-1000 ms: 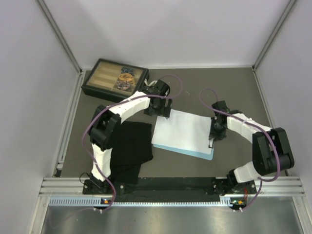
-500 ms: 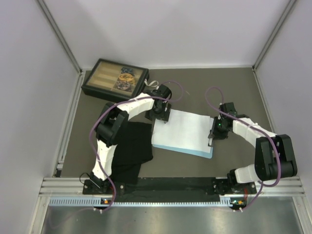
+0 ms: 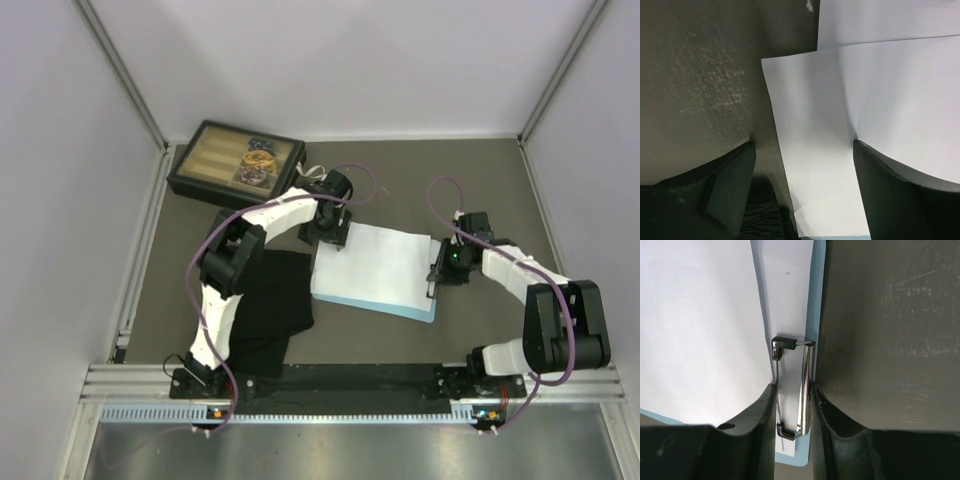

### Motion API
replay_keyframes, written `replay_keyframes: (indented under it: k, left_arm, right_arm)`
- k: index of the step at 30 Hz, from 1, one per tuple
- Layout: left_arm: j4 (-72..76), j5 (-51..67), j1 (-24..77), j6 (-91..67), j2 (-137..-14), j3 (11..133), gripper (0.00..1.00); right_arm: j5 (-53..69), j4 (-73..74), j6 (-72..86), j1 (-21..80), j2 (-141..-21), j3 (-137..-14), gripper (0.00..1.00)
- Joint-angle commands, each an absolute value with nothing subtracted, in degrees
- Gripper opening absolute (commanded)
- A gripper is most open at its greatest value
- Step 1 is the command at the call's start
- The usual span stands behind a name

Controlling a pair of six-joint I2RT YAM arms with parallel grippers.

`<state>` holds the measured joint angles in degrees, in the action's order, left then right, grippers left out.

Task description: Put the files into the folder

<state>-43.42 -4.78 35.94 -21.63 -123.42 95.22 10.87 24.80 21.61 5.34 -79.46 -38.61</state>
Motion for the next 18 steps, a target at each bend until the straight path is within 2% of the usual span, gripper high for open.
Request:
replay_keyframes:
  k: [1, 9, 18]
  left_arm:
    - [-44.39, -4.66, 36.39, -21.01, -128.49, 95.54, 0.83]
    - [-44.56, -6.59, 36.74, -21.01, -128.67, 95.80, 0.85]
    - [-47.98, -5.10, 36.91, -20.21, -119.11, 100.45, 0.89]
  right_arm:
    - [14.24, 19.69, 21.80, 5.45, -80.07, -35.69, 0.00]
    - [16.00, 19.33, 21.88, 4.31, -78.49, -34.54, 0.00]
    - [10.46, 24.60, 20.92, 3.96, -81.38, -37.70, 0.00]
